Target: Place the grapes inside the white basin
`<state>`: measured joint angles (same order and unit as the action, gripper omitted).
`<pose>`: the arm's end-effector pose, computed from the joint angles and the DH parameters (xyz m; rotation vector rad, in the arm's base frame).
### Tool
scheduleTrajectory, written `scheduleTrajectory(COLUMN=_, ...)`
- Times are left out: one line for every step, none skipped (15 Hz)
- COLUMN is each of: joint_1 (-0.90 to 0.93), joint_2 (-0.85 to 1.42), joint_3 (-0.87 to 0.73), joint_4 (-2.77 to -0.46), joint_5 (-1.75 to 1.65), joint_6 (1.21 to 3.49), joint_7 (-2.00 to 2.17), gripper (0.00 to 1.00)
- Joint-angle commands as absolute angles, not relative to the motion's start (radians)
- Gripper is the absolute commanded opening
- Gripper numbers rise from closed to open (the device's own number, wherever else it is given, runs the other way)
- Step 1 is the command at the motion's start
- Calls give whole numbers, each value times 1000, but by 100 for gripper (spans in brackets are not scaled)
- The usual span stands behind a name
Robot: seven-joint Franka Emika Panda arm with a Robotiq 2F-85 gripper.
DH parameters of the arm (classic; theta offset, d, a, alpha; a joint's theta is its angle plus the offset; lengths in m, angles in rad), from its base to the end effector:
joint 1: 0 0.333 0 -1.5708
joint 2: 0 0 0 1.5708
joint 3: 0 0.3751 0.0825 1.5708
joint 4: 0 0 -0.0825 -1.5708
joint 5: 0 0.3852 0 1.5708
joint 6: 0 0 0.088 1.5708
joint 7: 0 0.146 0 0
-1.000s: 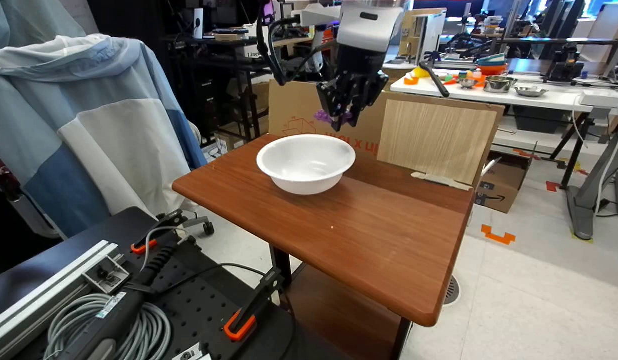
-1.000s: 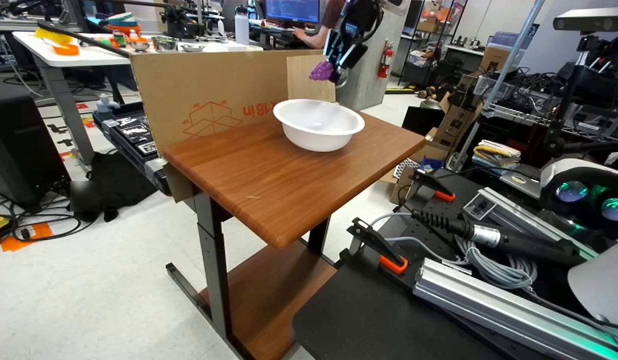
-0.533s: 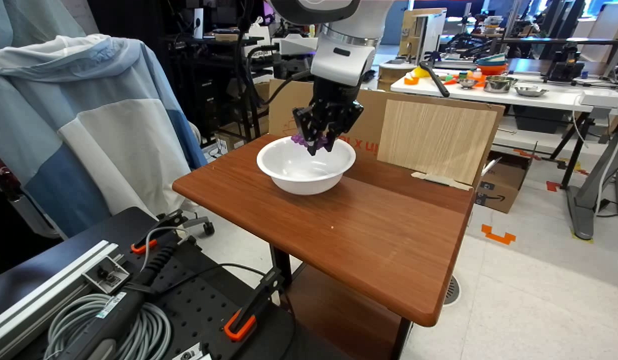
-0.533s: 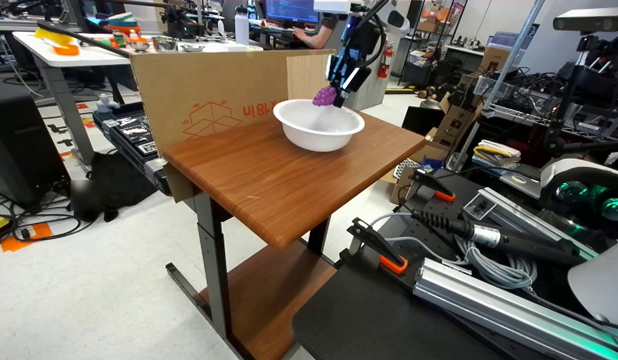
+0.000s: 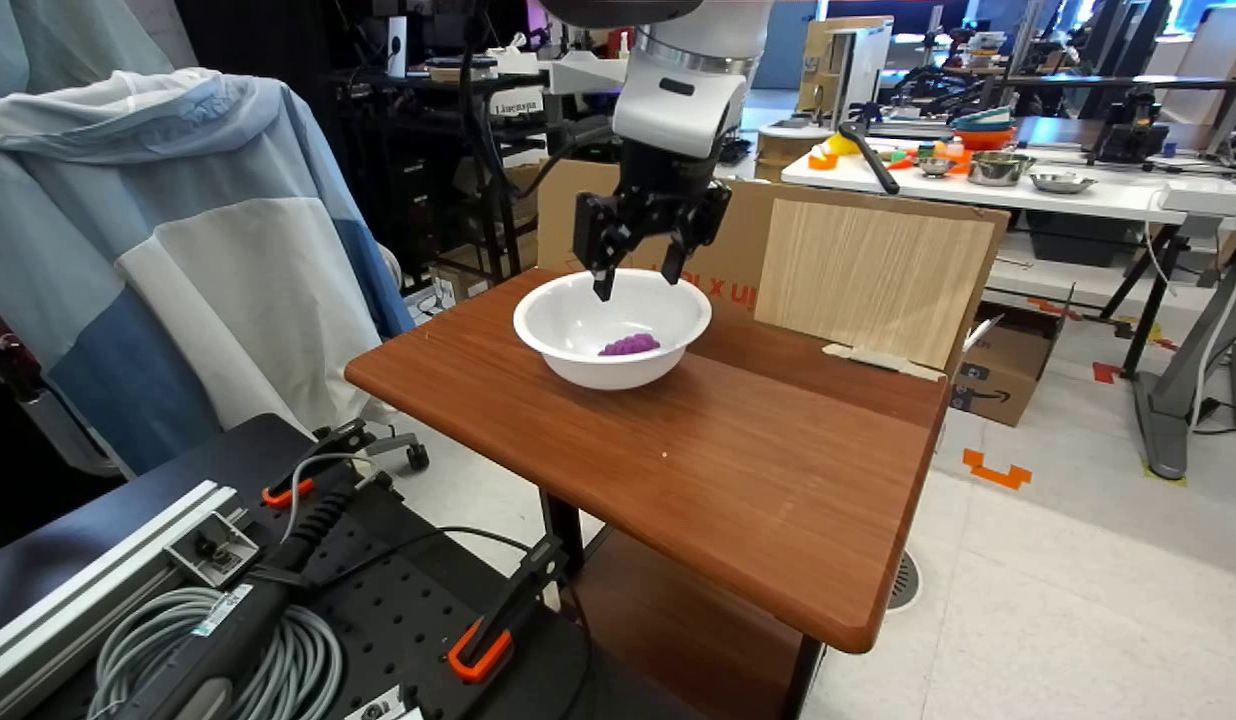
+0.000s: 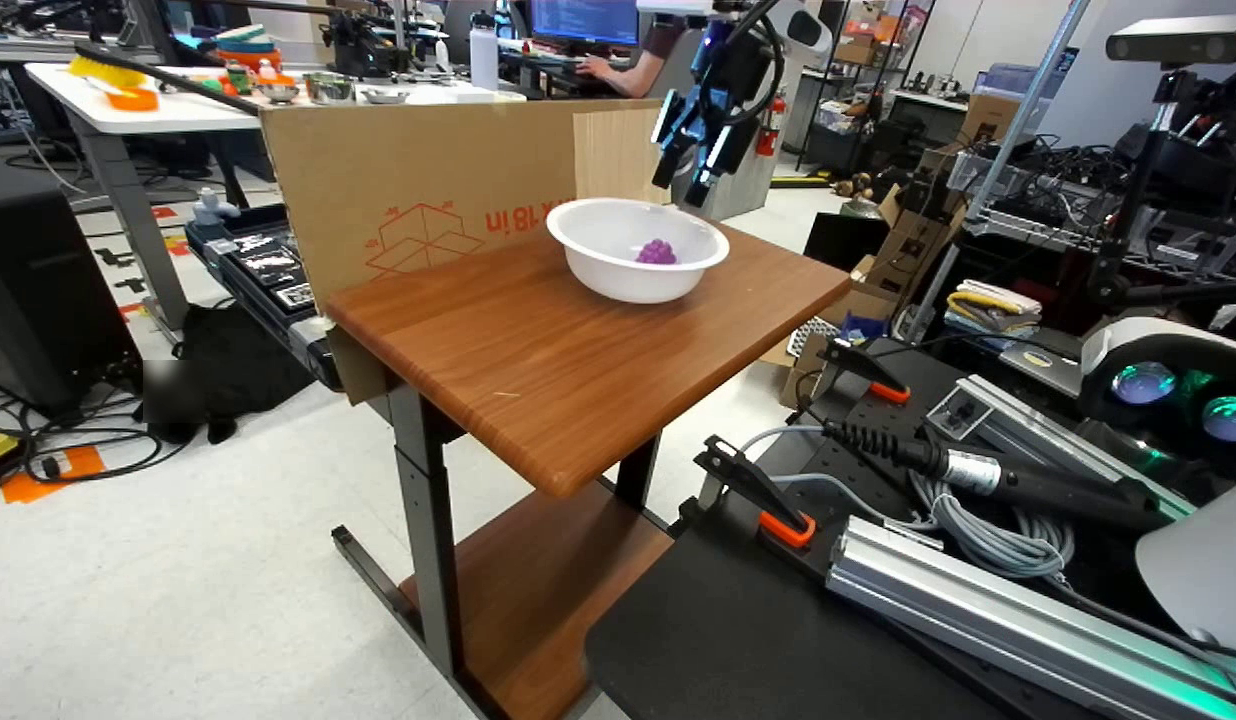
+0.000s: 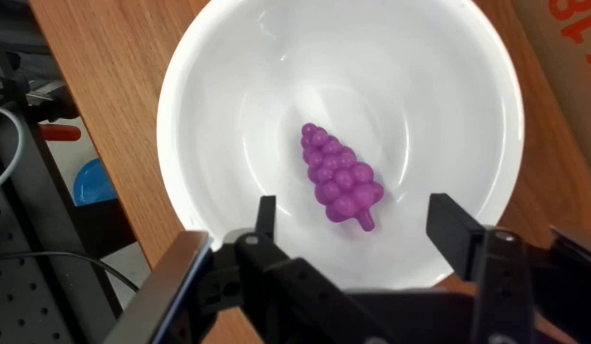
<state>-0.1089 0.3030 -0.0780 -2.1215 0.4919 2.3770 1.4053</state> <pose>0.5835 -0.0913 0.2833 -1.6203 2.4022 0.3069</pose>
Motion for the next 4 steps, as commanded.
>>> scheduleTrajectory(joint_1=-125, joint_2=137, joint_3=-91, joint_4=-2237, joint_5=542, joint_6=2379, joint_7=1350, gripper=100)
scheduleTrajectory(joint_1=-107, joint_2=247, joint_3=-92, joint_4=-2153, joint_5=507, joint_6=2374, joint_7=1386, gripper=96)
scheduleTrajectory(joint_1=-111, joint_2=214, joint_3=-96, joint_4=-2173, joint_5=510, joint_6=2374, joint_7=1381, gripper=100)
scheduleTrajectory(joint_1=-114, joint_2=187, joint_3=-98, joint_4=-2190, joint_5=511, joint_6=2374, joint_7=1378, gripper=100)
